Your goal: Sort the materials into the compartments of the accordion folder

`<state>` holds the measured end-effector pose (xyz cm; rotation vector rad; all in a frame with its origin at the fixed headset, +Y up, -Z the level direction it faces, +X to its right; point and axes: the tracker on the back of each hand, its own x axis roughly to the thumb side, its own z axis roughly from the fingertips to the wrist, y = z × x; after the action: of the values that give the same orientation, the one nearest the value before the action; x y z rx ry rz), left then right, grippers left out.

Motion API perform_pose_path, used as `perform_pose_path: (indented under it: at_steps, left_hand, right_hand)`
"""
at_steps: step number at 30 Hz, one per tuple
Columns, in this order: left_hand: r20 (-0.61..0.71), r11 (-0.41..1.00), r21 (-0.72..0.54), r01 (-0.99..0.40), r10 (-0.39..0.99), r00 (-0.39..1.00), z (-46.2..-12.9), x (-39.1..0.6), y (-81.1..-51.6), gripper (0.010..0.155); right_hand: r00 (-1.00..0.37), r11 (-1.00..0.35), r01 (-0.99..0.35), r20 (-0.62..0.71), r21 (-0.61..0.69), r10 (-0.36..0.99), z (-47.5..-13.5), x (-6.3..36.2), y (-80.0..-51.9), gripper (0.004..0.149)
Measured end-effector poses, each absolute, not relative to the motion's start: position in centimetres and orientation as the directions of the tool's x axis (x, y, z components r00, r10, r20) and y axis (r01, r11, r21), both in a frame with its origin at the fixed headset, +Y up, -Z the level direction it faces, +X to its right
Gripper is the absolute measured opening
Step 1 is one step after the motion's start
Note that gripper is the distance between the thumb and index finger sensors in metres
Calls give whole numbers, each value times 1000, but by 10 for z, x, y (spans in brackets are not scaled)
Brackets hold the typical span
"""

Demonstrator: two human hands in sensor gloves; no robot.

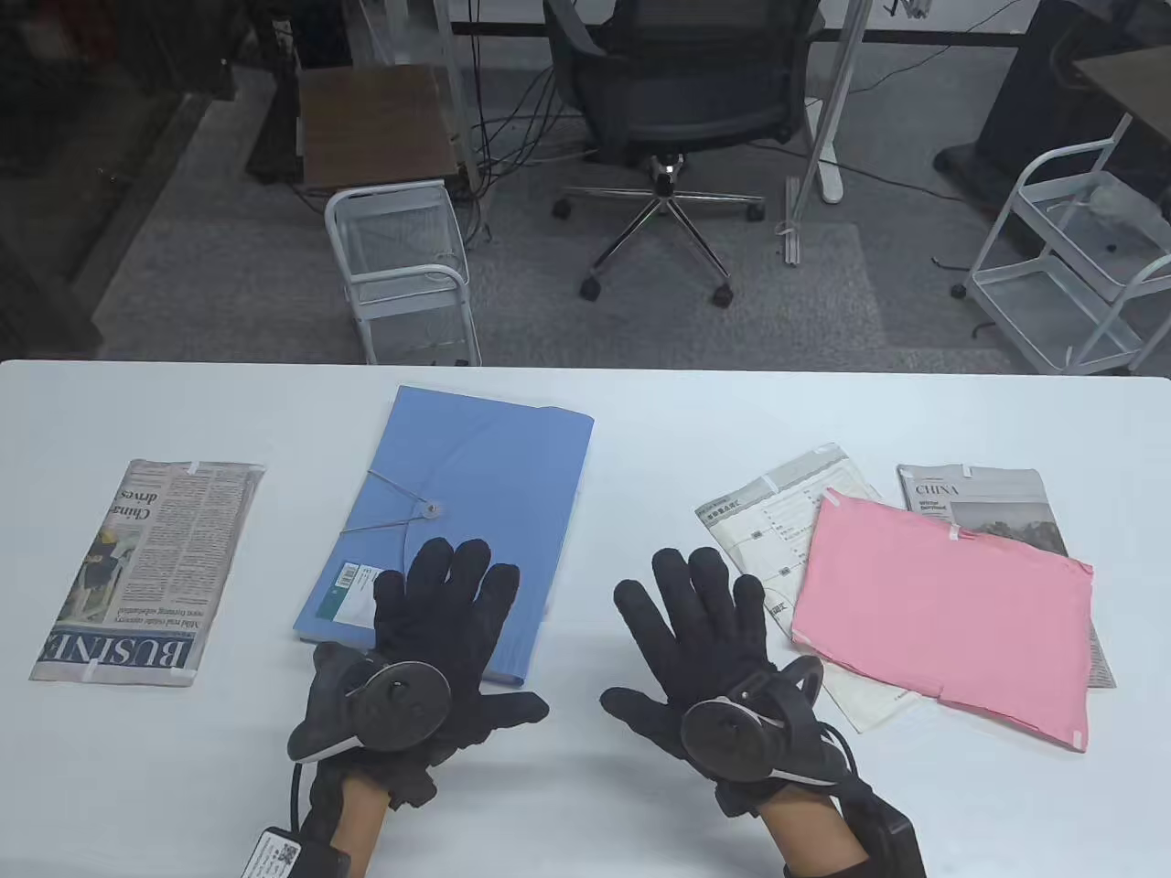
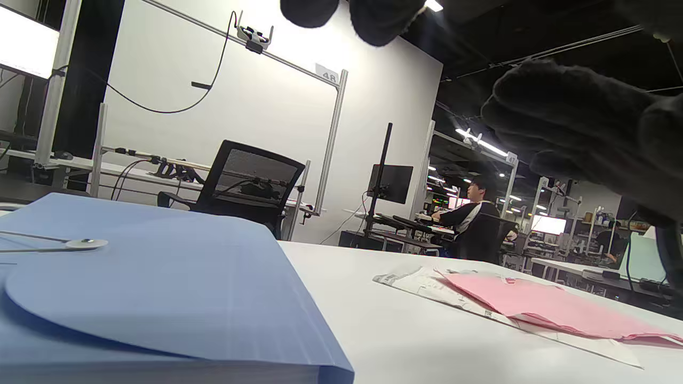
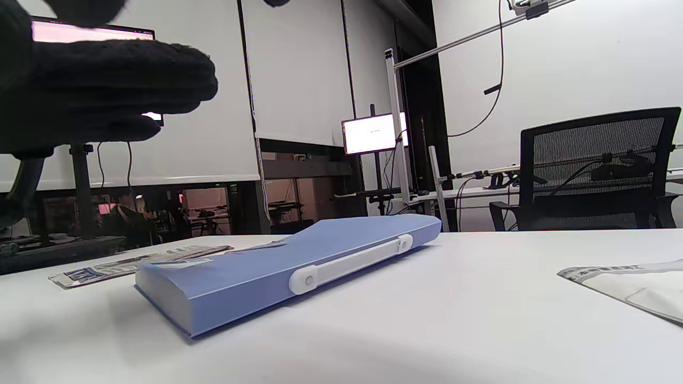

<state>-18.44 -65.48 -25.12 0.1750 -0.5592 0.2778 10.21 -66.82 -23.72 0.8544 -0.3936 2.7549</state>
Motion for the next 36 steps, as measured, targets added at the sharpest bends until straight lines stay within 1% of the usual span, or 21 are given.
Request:
perform_pose_path:
  at_steps: [9,15,19,21,23,25,27,28,29,30,31,33,36]
  left_hand:
    - [540,947,90,-309,214,814,-251,-185,-655,110]
    - [520,949,65,-310,232,822,-256,-186,-658,108]
    - [485,950,41,-308,251,838,-261,-191,-664,107]
    - [446,951,38,-308,260,856,-265,-195,-669,107]
    - [383,952,26,-304,272,883,-271,-204,-677,105]
    - [225,954,30,-297,283,932,-278,-213,-685,97]
    - [119,969,60,-239,231,966,-283,-222,-693,91]
    - [30,982,40,-184,183,983,-288,-228,-699,89]
    - [-27,986,7,-164,164,986,-290,-231,-703,88]
    - [-110,987,-88,-135,125,986,-296,-237,-710,89]
    - [-147,985,-122,-123,104,984,-300,-242,-715,90]
    - [-232,977,-143,-158,122,965,-310,-251,-723,89]
    - [-320,966,-221,-133,58,946,-325,-264,-732,90]
  right_hand:
    - [-805,-936,-299,576,-188,142,-238,103,-668,84]
    - [-806,-932,-311,572,-185,155,-239,104,-668,84]
    - [-812,-935,-315,556,-162,177,-244,107,-673,84]
    - [-817,-940,-305,549,-149,178,-246,108,-677,84]
    - [-820,-943,-299,545,-147,175,-248,108,-678,83]
    - [-821,-946,-294,543,-139,175,-248,108,-678,84]
    - [-820,-946,-295,545,-138,176,-247,108,-678,84]
    - [-819,-945,-296,546,-141,175,-247,109,-677,84]
    - [-818,-943,-301,547,-140,180,-246,109,-677,84]
    - [-816,-941,-310,547,-139,188,-246,110,-676,84]
    - [-813,-938,-317,549,-139,193,-246,110,-675,84]
    - [-813,-938,-318,549,-136,196,-246,111,-675,84]
    - [-810,-939,-319,550,-128,200,-246,111,-676,84]
